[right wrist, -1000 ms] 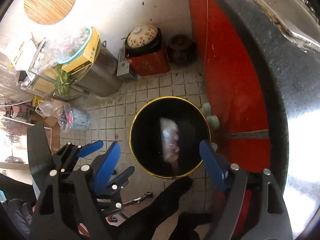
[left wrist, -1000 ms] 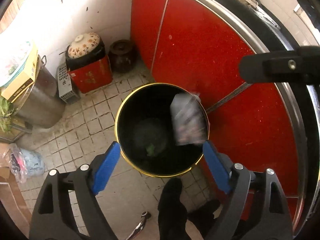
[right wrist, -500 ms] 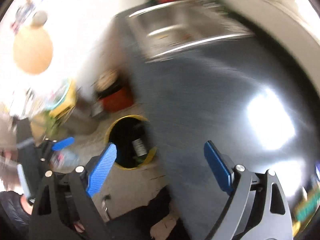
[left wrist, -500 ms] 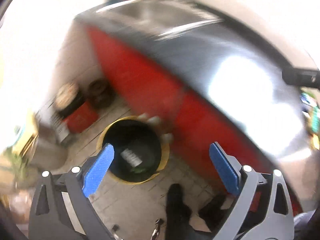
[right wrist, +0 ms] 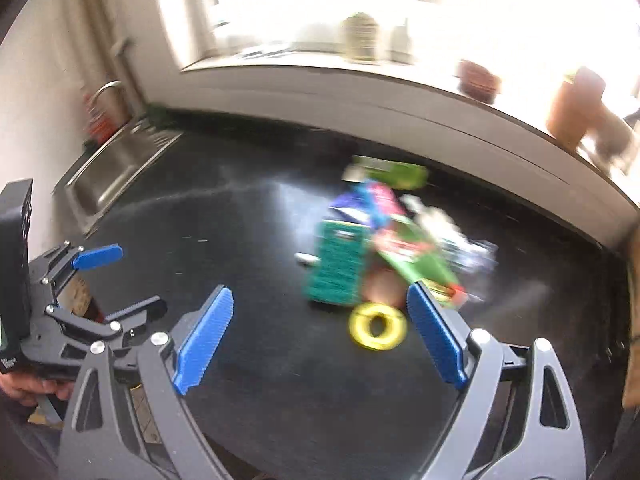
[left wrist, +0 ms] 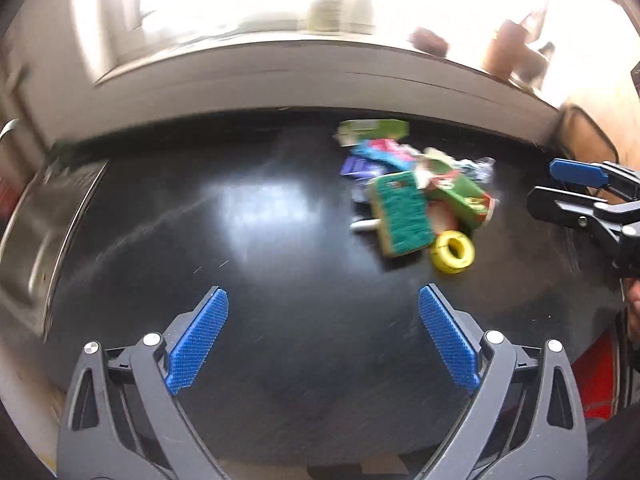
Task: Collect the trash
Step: 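Return both open tools to the countertop, then grasp the green sponge with left tool while right tool grasps the green cartoon cup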
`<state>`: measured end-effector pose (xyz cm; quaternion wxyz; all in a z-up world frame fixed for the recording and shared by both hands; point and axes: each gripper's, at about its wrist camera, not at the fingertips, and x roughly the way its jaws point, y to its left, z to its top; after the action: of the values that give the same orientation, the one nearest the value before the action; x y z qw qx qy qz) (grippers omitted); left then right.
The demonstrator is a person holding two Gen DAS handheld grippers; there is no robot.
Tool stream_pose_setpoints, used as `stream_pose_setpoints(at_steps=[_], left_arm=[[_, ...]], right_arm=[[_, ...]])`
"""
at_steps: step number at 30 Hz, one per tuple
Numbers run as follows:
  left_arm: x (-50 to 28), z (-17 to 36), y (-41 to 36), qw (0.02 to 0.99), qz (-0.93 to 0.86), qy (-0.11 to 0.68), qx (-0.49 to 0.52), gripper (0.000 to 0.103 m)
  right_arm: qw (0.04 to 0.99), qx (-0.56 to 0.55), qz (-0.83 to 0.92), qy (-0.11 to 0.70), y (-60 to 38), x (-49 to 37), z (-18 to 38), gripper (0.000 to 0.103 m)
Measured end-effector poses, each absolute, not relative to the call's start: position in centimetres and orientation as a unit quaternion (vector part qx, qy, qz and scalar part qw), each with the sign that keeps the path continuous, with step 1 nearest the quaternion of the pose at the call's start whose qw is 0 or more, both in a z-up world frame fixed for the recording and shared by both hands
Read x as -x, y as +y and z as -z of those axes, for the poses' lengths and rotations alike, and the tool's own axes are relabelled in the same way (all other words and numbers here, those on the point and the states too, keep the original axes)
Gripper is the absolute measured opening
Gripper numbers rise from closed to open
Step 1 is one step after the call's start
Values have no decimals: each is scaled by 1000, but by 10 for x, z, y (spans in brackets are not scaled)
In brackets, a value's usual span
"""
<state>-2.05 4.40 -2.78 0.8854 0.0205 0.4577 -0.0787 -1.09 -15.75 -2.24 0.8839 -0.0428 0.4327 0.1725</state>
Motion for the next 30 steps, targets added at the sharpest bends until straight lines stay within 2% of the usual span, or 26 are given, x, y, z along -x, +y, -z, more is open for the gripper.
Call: stream_pose_setpoints(at_steps=[10,19,26,29,30], left_arm=[[-10,49,-22,870,104,481,-36,93],[-63,103,-49,867,84,490,-18,93],[-89,143,-60,859,57,509,2,93],[-95,152,-65,860,45,508,-2,93],[-96,155,-66,859,44,510,-3,92]], right_arm=[[866,32,-206,455,-205,-16,49,86],[830,120,-261,478,-183,-85,111,76],[812,186,-281,477,-172,-113,145,75],[805,197,-284,482,-171,-121,156,68],[804,200,-282,484,-172,-123,160,58]])
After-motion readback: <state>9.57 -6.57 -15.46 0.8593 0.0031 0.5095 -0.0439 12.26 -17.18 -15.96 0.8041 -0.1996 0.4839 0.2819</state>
